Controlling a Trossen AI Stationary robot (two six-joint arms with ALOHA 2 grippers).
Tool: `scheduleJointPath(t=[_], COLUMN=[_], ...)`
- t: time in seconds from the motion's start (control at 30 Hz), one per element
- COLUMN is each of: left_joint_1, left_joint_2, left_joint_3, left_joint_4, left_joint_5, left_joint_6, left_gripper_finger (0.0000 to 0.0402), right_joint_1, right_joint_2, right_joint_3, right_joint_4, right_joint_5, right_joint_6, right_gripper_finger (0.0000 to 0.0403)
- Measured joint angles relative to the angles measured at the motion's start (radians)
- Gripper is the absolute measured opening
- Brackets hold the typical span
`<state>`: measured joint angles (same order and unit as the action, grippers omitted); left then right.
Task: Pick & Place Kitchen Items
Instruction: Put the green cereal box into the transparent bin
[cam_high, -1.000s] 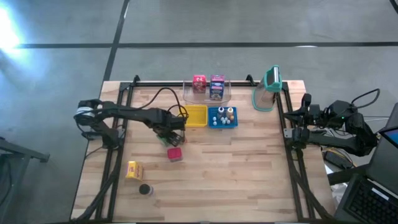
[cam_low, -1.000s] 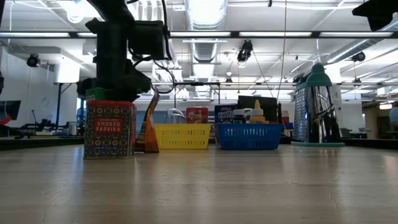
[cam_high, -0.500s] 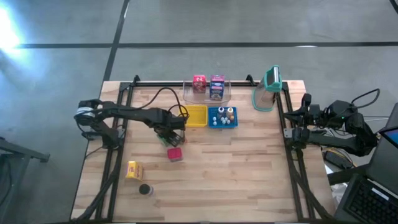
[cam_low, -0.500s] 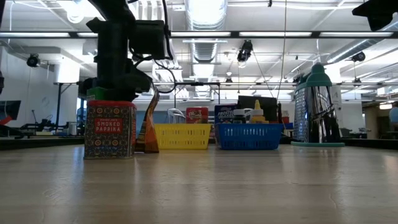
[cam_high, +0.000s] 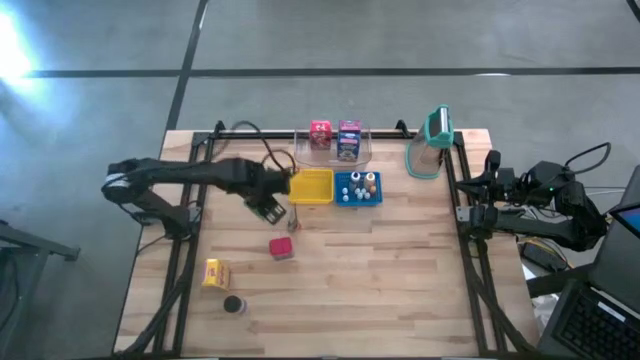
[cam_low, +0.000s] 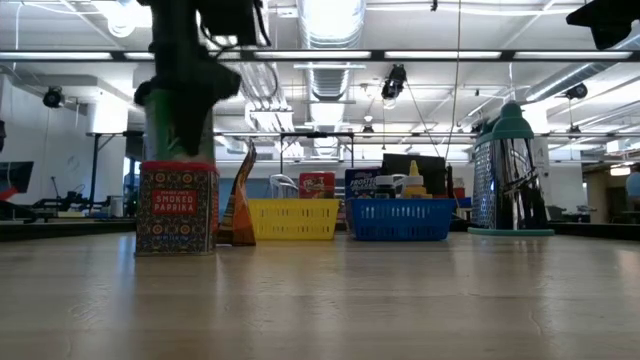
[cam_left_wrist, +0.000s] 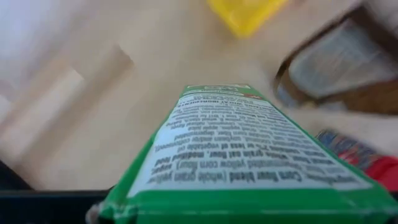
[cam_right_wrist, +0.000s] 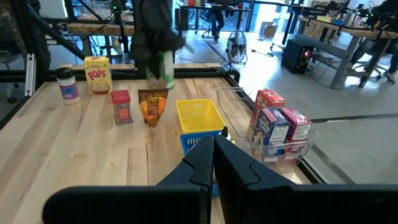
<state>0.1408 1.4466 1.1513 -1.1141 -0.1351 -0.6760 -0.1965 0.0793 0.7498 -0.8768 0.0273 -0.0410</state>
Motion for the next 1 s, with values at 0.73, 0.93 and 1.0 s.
scheduleJointPath(t=[0.73,0.93,1.0], left_joint_1=[0.29,0.319,0.333], left_joint_2=[0.243,0.437,0.496], left_joint_3=[0.63,0.791,0.831], left_joint_4=[0.213,0.142,0.105], left_joint_5=[0.018,0.002,-0.004], left_joint_6=[0.933,1.087,1.108], left_gripper_finger=[0.0175,0.0175,0.0175], right_joint_1=[0.0,0.0,0.0], right_joint_2=[0.0,0.0,0.0], right_joint_3=[0.0,0.0,0.0], right_joint_4=[0.0,0.0,0.0], right_joint_5=[0.0,0.0,0.0], right_joint_6=[0.0,0.0,0.0], right_gripper_finger=[0.0008,0.0008,0.0008])
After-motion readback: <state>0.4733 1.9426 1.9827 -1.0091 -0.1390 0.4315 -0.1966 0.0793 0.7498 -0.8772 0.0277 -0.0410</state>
